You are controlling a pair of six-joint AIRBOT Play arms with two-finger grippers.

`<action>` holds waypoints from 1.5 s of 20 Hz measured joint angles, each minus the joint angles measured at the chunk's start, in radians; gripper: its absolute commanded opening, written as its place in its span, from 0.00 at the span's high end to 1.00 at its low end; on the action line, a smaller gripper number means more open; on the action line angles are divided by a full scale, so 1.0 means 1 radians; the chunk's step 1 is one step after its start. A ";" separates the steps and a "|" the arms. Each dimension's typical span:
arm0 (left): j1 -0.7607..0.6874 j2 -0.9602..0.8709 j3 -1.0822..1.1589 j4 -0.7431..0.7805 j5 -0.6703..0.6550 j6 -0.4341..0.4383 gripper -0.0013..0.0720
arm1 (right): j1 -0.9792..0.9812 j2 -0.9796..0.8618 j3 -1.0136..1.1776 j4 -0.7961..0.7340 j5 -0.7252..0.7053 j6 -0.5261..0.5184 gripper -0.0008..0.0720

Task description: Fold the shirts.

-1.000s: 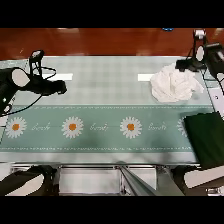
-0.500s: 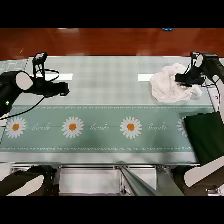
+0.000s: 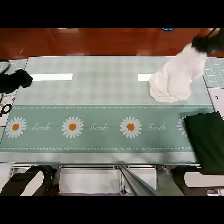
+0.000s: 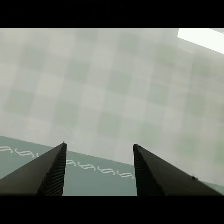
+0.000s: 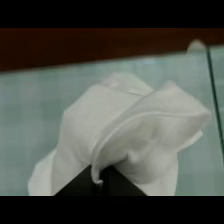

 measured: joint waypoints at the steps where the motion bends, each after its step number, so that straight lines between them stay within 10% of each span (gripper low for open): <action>1: -0.008 0.027 0.000 -0.010 -0.012 0.000 0.29 | 0.020 0.032 0.039 0.000 -0.007 -0.006 0.96; 20: -0.349 0.150 -0.418 -0.171 0.139 0.008 0.29 | 0.795 0.248 0.234 -0.038 -0.175 0.010 0.96; 30: -0.174 0.234 -0.453 -0.175 -0.031 0.056 0.29 | 0.768 0.247 -0.502 -0.137 0.153 0.175 0.95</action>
